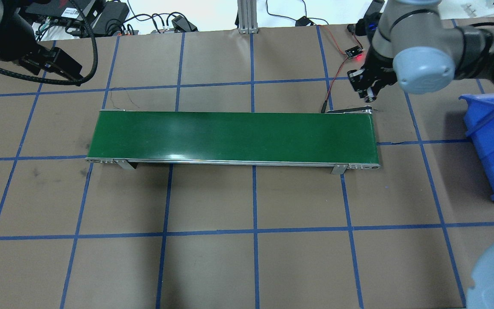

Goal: Move capacitor from left to right
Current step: 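Lift the capacitor with the right gripper and carry it over the blue bin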

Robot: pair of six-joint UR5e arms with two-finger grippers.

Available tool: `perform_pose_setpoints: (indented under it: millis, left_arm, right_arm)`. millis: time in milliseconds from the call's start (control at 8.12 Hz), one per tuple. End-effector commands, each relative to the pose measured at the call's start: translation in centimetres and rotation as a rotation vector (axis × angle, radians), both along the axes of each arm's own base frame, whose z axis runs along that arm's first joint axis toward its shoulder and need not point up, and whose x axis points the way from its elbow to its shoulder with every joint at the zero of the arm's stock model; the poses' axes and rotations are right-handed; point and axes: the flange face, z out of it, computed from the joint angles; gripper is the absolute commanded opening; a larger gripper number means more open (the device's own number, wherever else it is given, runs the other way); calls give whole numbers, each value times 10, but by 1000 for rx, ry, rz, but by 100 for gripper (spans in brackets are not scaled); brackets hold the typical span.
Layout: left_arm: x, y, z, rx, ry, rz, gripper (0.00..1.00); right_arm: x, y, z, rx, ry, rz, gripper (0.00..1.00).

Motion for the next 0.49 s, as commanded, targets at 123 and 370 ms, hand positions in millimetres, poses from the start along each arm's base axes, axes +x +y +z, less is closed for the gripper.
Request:
perform_pose_setpoints:
  millis: [123,370]
  left_arm:
    - [-18,0,1,-3,6,-23,100]
    - [-22,0,-3,1,17,-25,100]
  right_arm:
    - [-196,29,73,13,82,100,0]
    - [-299,54,67,42,92,154,0]
